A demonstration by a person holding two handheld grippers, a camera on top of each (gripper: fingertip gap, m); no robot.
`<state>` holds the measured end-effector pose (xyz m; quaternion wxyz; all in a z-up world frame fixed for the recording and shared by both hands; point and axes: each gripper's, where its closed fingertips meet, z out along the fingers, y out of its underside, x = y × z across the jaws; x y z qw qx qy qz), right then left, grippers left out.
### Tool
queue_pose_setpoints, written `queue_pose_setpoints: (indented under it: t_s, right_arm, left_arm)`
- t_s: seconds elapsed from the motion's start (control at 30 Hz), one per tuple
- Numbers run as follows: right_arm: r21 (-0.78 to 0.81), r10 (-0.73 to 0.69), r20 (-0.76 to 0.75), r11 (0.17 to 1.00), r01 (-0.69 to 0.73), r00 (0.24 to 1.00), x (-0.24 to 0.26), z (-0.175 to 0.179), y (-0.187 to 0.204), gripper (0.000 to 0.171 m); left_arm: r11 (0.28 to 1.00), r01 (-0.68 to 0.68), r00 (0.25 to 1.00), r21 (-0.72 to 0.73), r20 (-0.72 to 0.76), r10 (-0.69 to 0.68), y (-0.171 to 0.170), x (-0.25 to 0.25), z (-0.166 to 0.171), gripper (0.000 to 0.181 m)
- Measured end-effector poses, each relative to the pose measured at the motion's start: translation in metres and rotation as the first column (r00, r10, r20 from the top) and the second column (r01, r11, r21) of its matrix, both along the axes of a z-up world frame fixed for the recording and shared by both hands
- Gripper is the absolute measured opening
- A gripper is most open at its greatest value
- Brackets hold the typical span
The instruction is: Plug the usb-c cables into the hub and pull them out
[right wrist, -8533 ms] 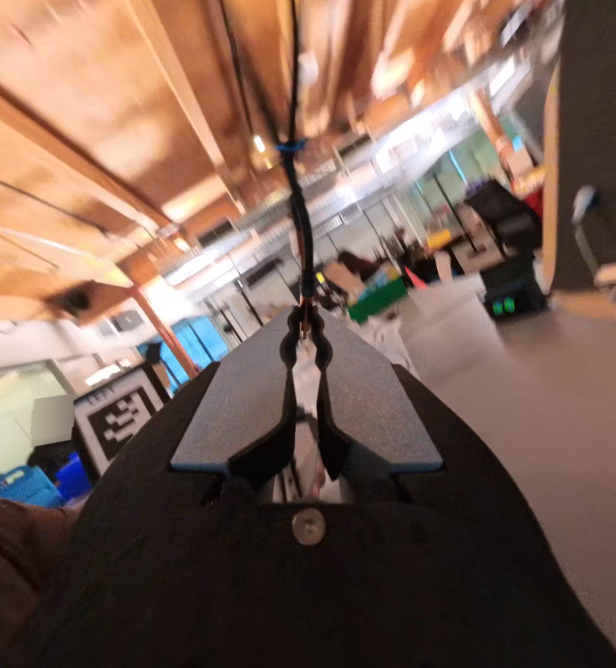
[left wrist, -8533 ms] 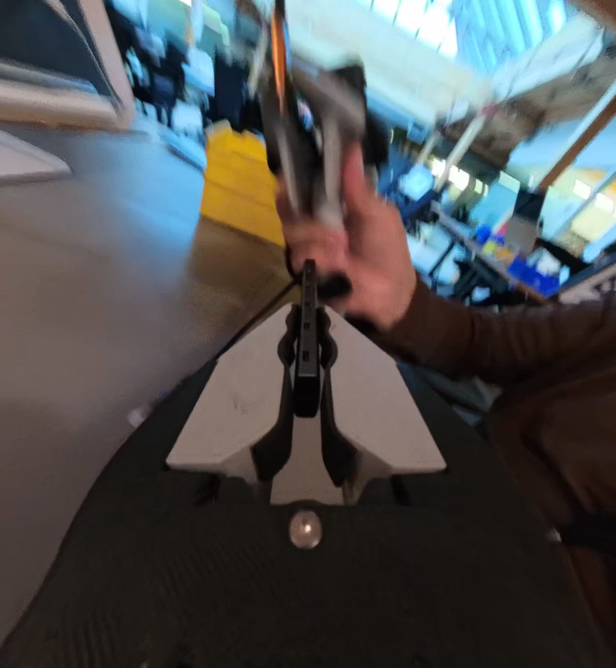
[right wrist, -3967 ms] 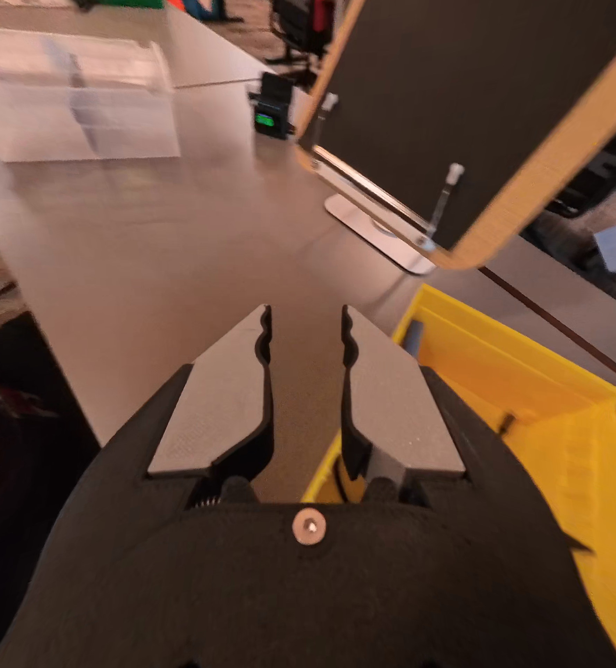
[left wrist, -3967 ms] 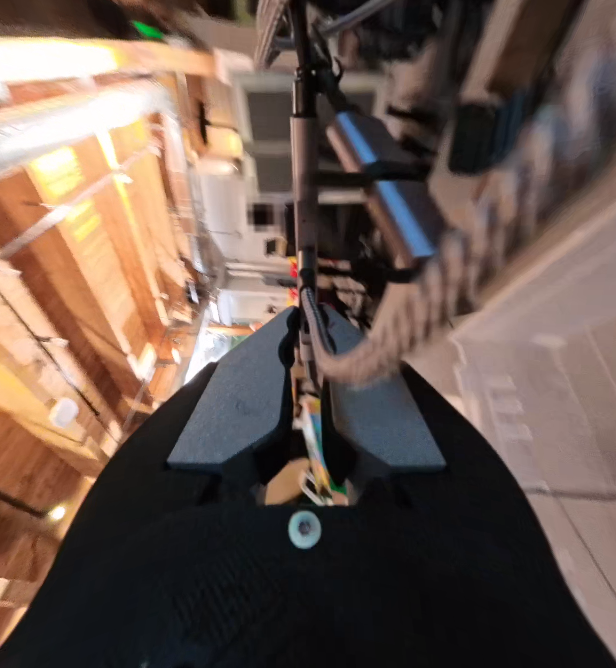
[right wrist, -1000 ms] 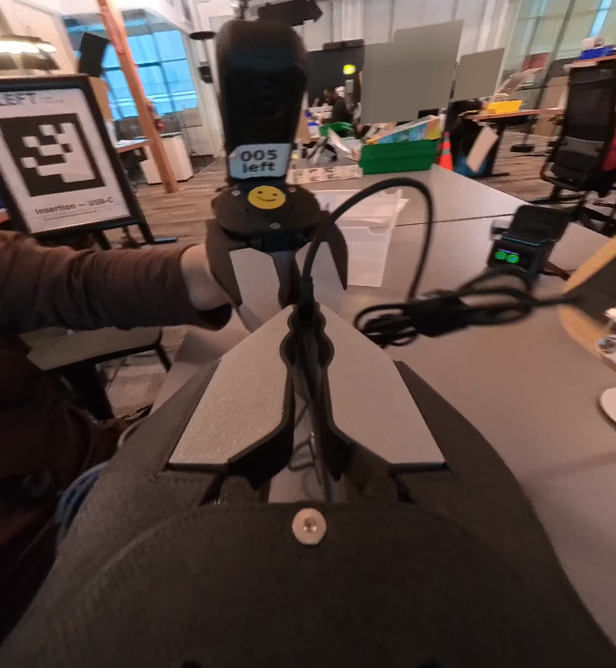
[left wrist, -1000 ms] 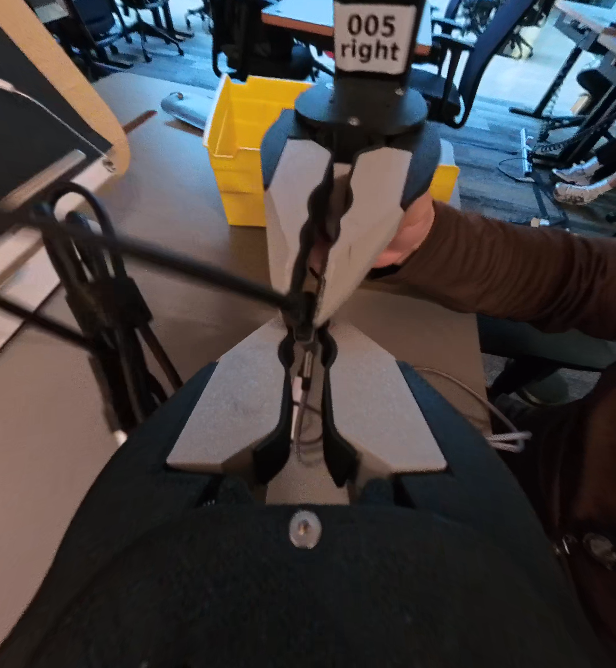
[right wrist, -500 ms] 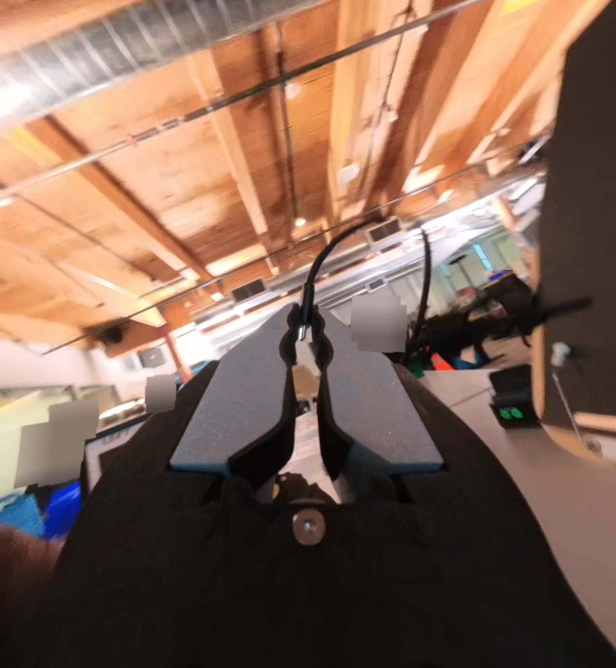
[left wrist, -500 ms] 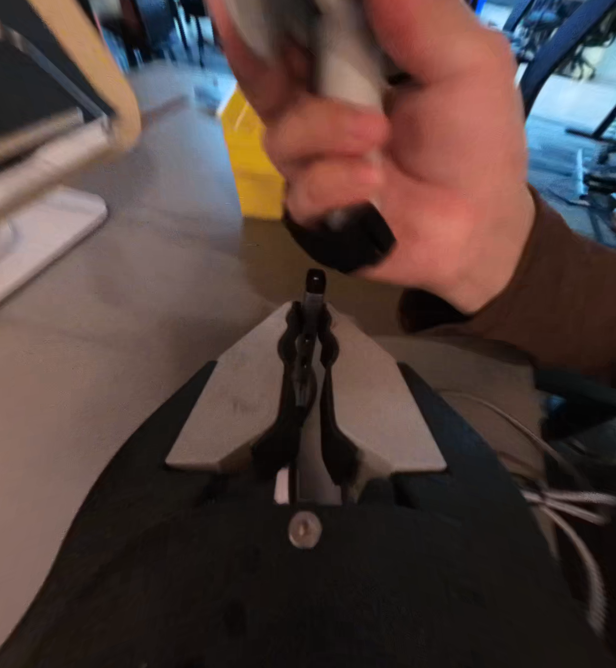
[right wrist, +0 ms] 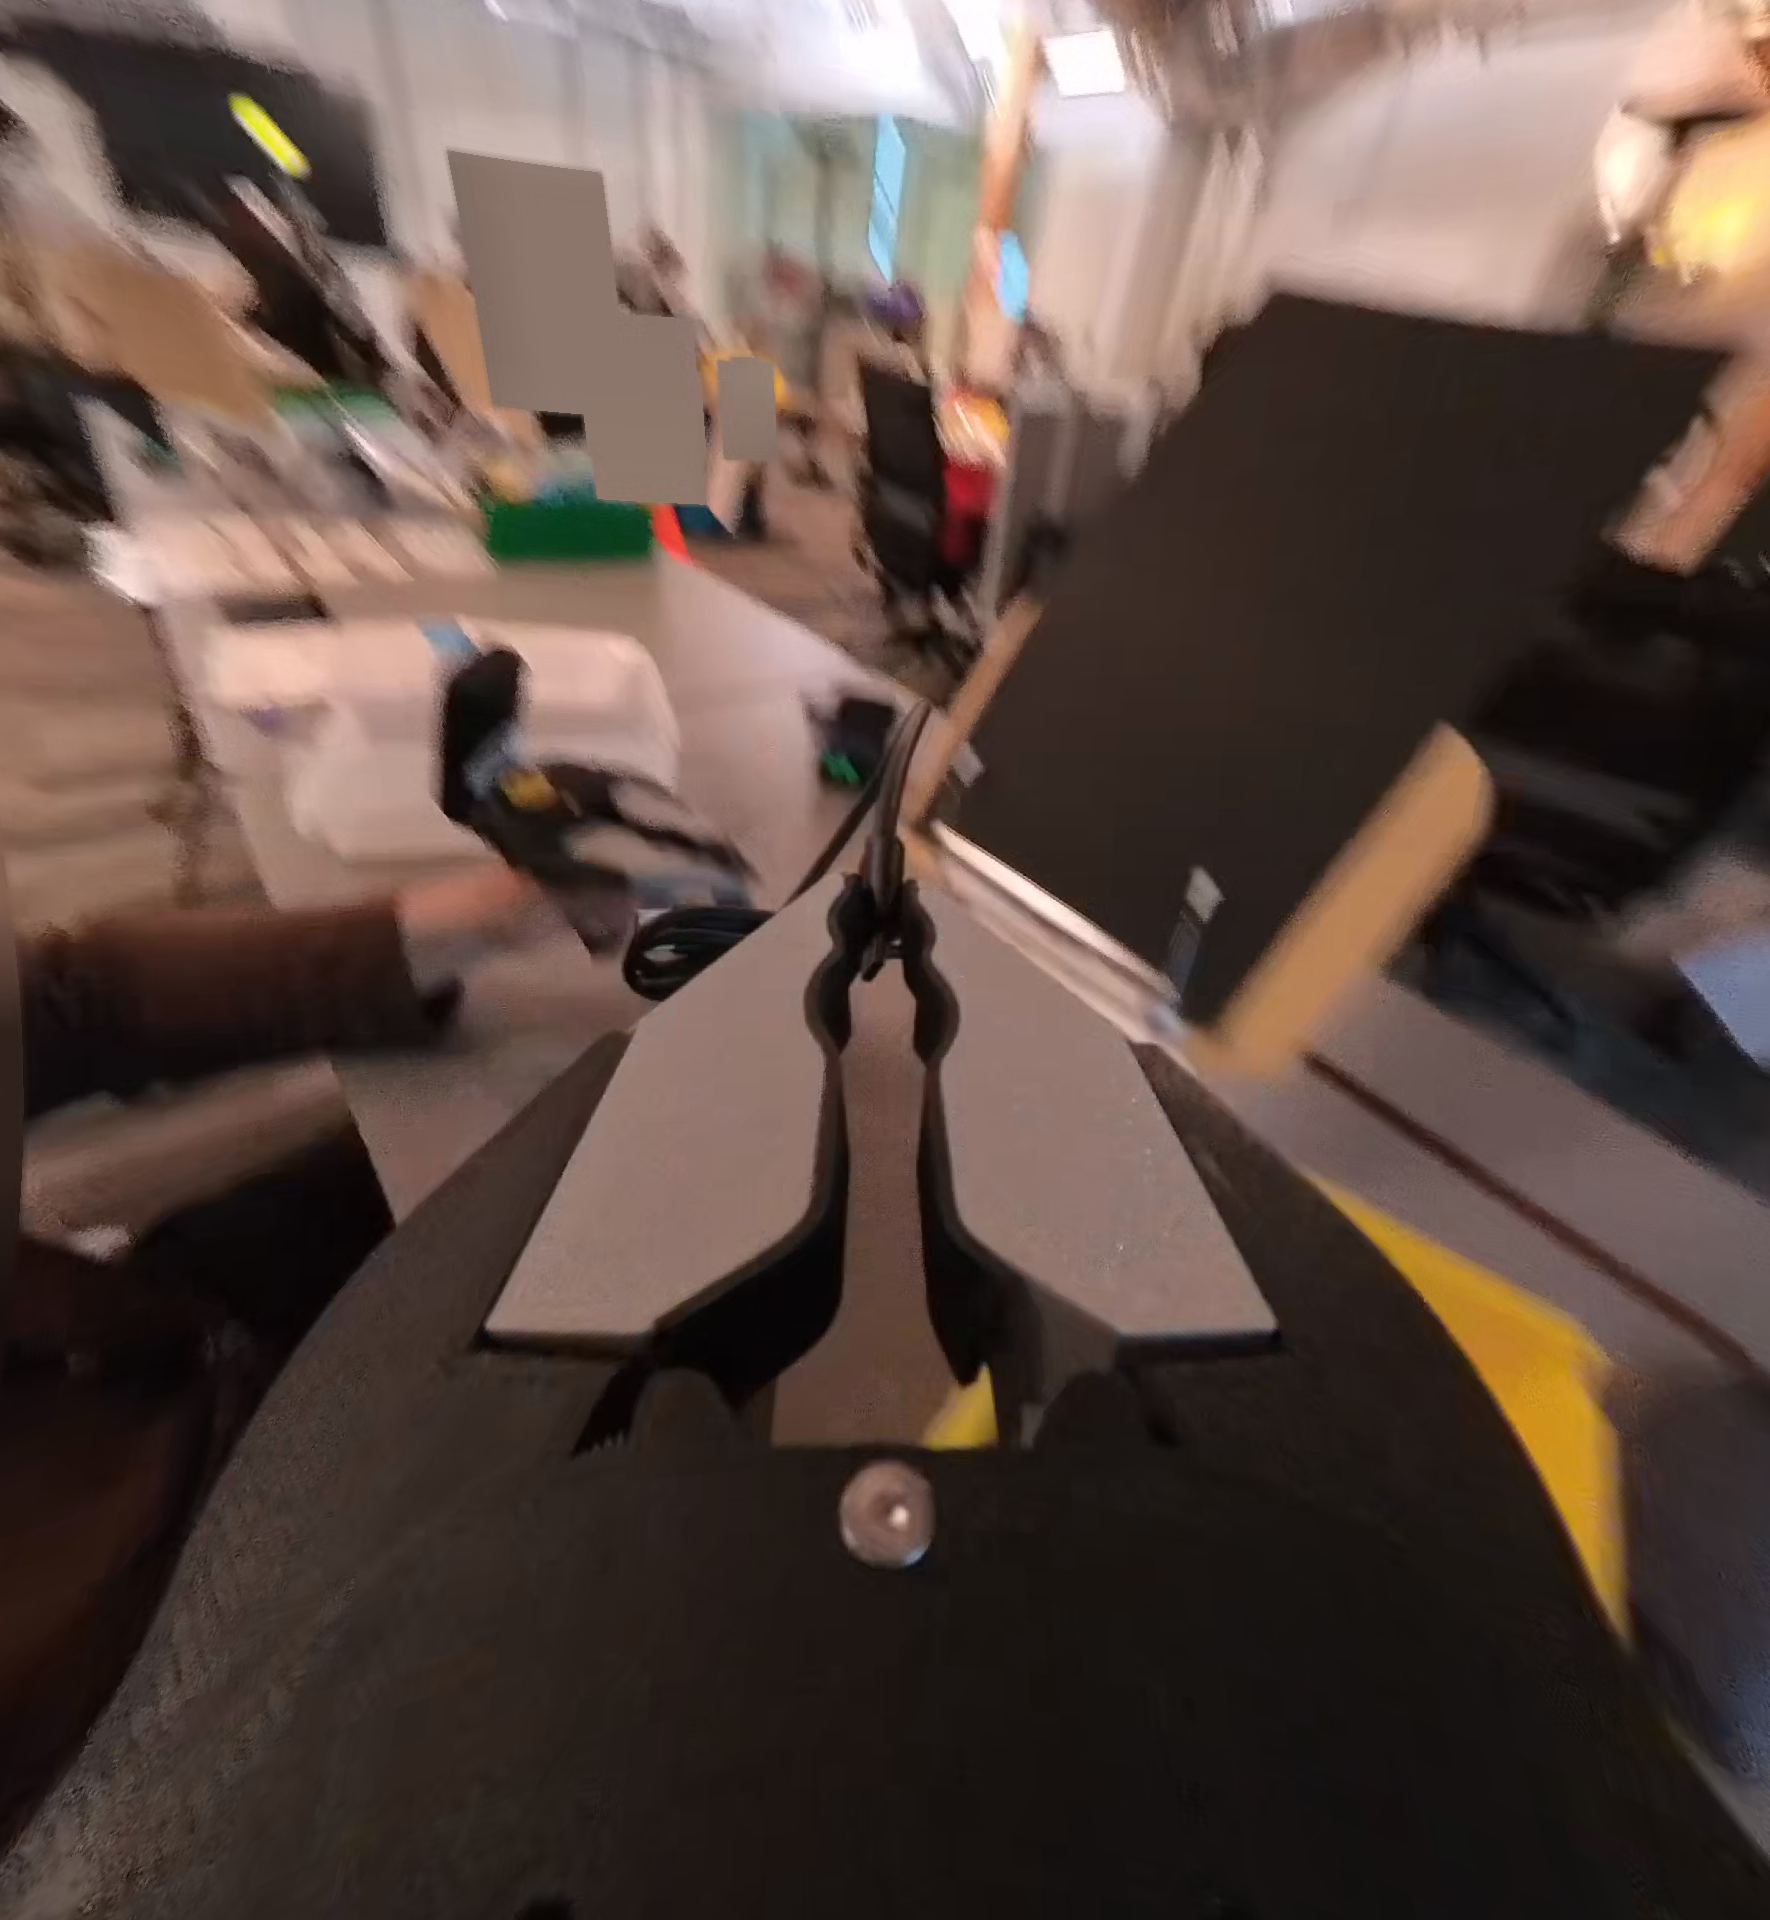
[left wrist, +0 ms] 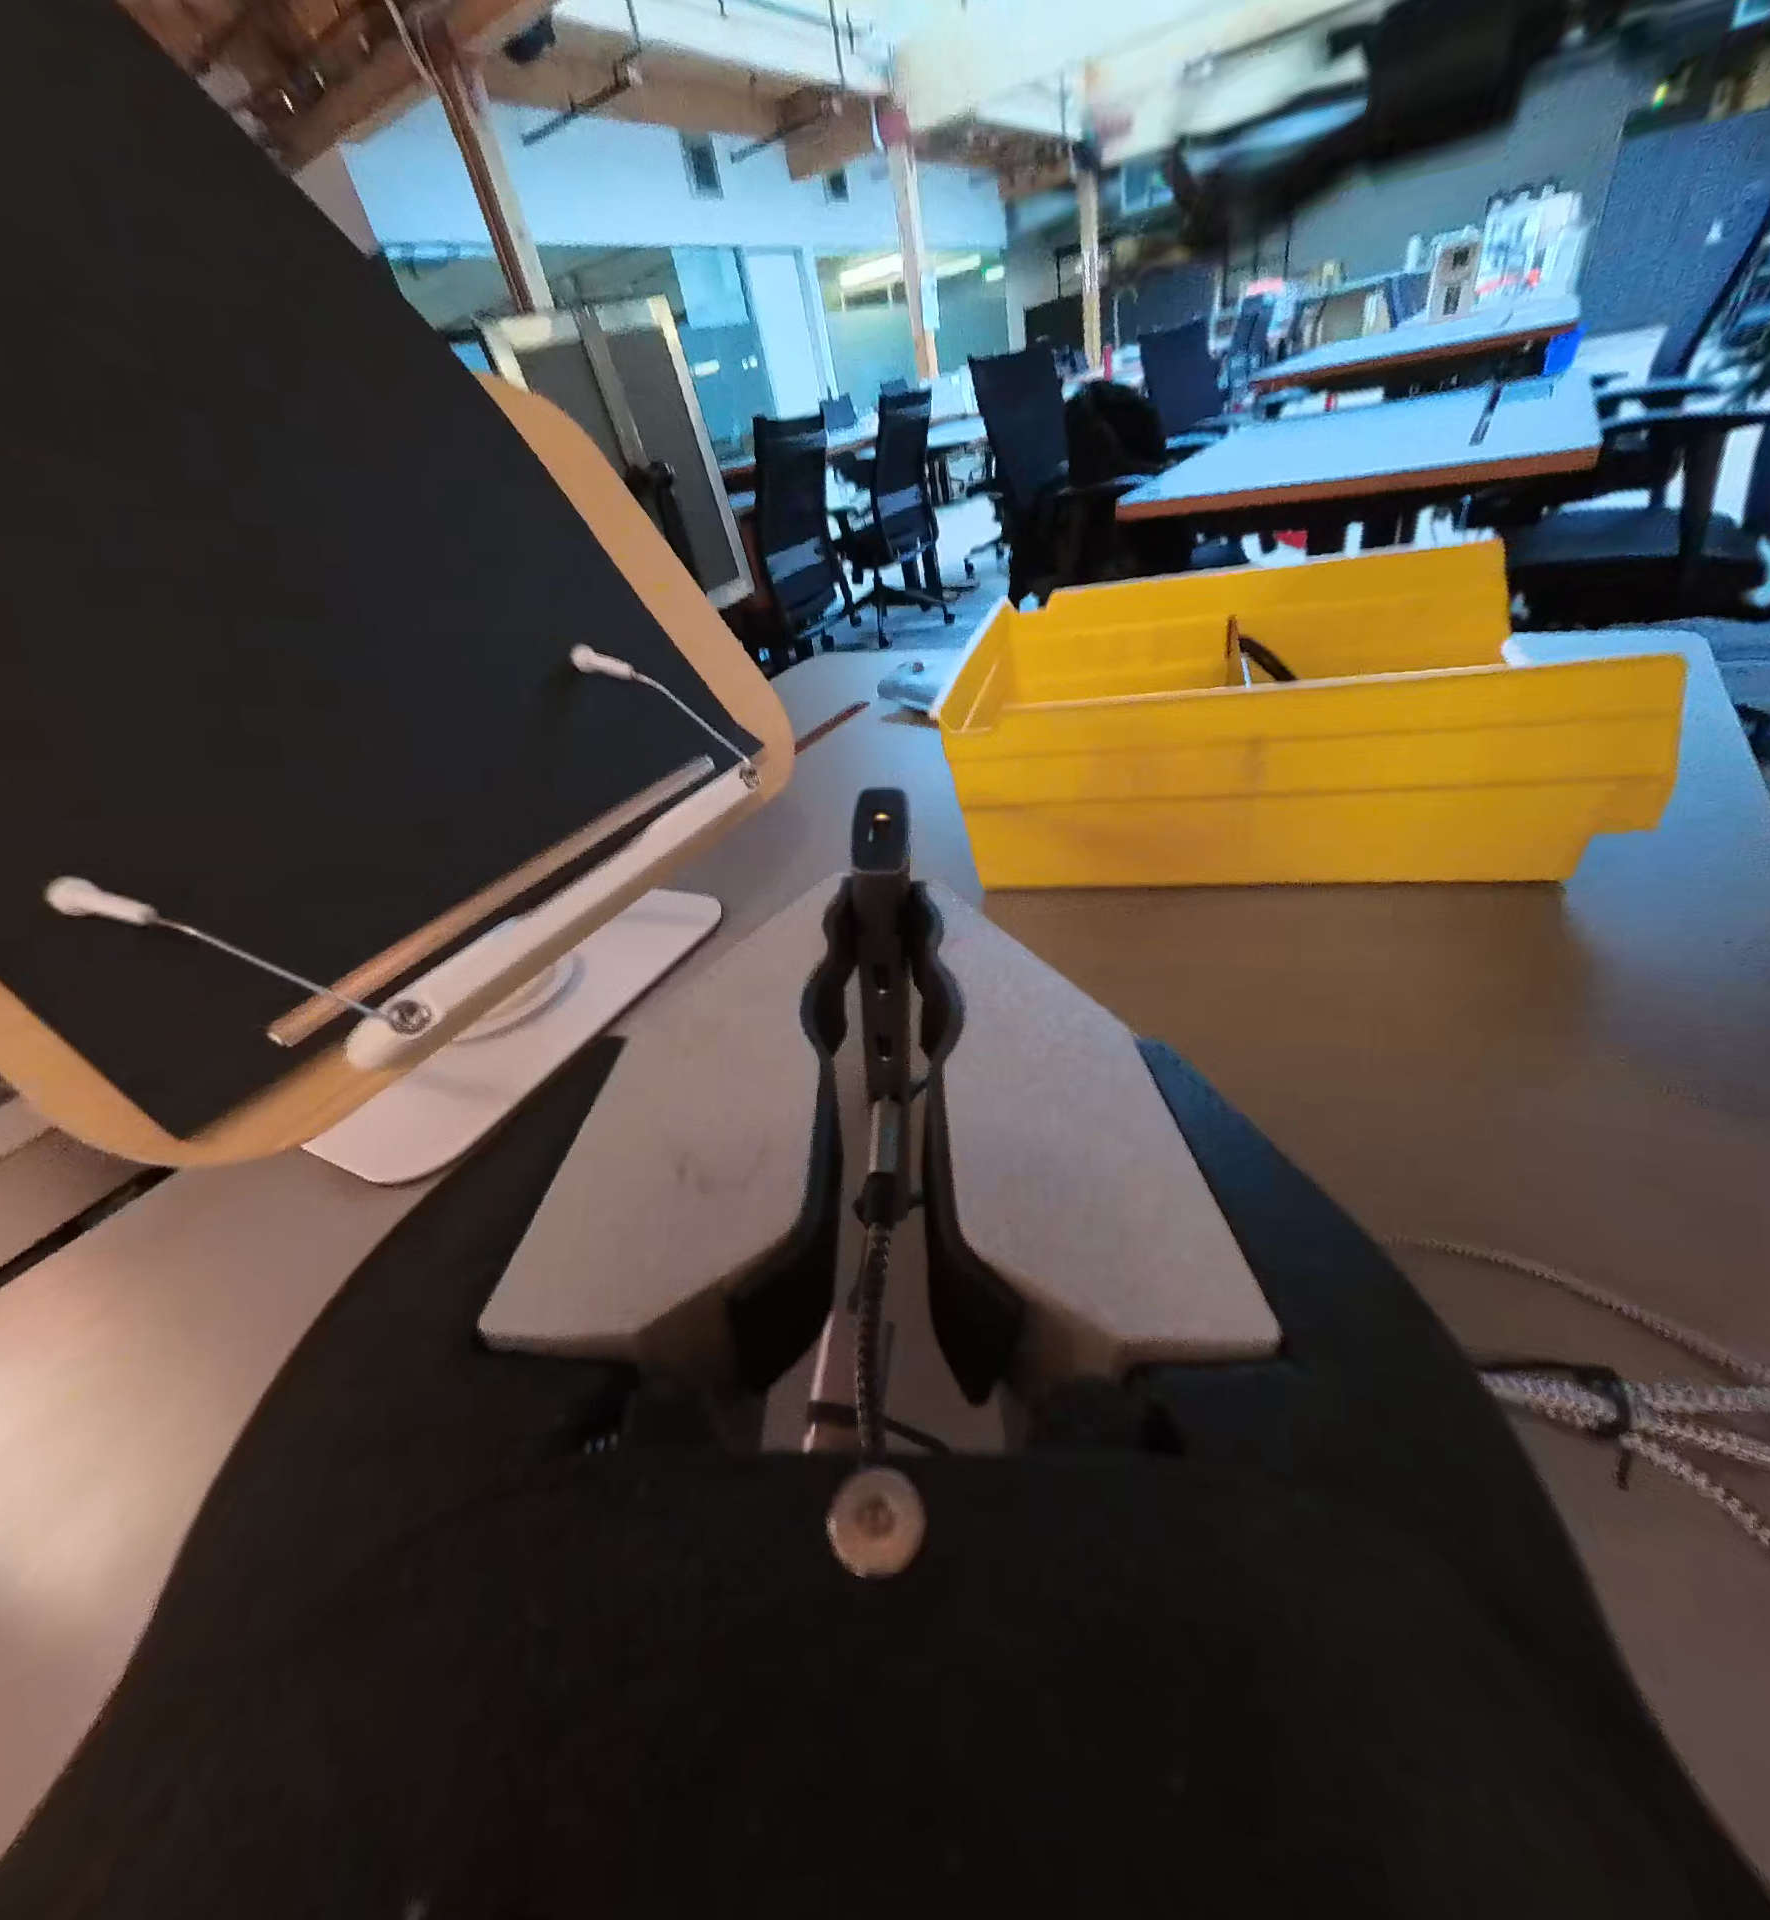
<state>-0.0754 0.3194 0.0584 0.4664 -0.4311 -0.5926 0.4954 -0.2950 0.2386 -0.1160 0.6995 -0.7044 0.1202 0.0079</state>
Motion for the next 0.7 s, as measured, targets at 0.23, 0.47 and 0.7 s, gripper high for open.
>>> queue_pose_setpoints:
  t_s: [0.23,0.47,0.7]
  right_arm:
    - [0.249,-0.428,0.588,0.903,0.349,0.686,0.088,-0.102,0.108,0.004]
    - [0.124,-0.245,0.872,0.948,0.294,0.424,0.036,-0.259,0.105,0.02]
    - [0.097,-0.138,0.477,0.99,0.104,0.868,-0.084,-0.163,-0.011,0.064]
  left_arm:
    - [0.996,0.032,0.999,0.08,-0.007,-0.032,-0.007,0.008,0.018,0.007]
    - [0.952,0.213,0.955,0.222,0.159,-0.25,-0.022,0.025,0.036,0.006]
    - [0.849,0.29,0.832,0.442,0.322,-0.453,-0.046,0.012,0.066,0.007]
